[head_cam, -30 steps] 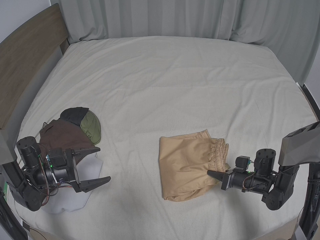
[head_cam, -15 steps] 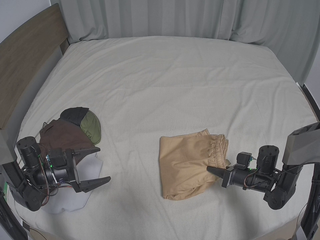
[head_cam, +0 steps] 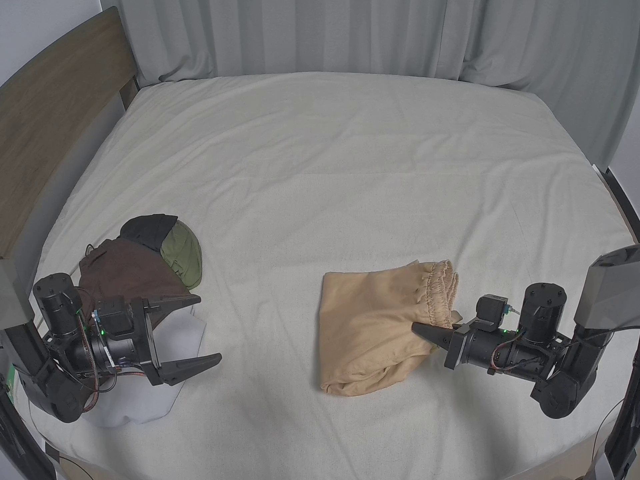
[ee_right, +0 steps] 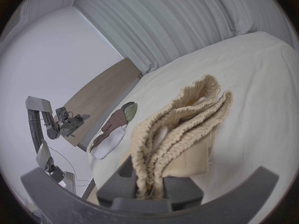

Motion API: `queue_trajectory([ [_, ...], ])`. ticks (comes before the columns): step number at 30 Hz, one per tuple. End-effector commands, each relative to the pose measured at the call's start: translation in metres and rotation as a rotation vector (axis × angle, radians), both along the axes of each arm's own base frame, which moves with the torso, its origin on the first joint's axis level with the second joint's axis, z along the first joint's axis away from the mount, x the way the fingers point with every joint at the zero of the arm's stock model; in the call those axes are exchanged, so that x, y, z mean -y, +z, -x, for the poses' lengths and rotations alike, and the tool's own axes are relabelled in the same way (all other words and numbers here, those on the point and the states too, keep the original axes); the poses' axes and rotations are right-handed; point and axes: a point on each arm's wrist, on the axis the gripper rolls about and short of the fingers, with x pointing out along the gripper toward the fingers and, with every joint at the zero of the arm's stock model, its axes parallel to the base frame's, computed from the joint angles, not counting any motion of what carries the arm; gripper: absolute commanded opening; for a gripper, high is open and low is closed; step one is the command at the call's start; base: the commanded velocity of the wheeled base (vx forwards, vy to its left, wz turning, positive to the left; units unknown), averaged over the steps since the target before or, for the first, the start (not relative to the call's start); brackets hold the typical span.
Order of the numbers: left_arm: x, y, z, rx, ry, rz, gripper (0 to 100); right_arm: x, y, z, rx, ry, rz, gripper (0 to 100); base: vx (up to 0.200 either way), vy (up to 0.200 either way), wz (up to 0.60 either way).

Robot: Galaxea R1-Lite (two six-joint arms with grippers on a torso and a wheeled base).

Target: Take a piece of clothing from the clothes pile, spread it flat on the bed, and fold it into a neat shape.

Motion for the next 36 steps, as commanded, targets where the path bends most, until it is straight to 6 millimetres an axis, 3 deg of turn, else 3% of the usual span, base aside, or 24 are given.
queue_trajectory([
  [1, 0.000, 0.000, 0.000, -0.002, 0.000, 0.000, 100, -0.002, 0.005, 0.002, 0.017, 0.010, -0.009, 0, 0.000, 0.000, 0.00],
  [29, 0.002, 0.001, 0.001, -0.001, -0.005, 0.001, 100, -0.018, 0.020, 0.005, 0.057, 0.062, -0.052, 0, 0.000, 0.000, 0.00],
  [36, 0.001, 0.001, 0.001, -0.003, 0.001, 0.000, 100, -0.021, 0.028, -0.003, 0.104, 0.062, -0.070, 0, 0.000, 0.000, 0.00],
])
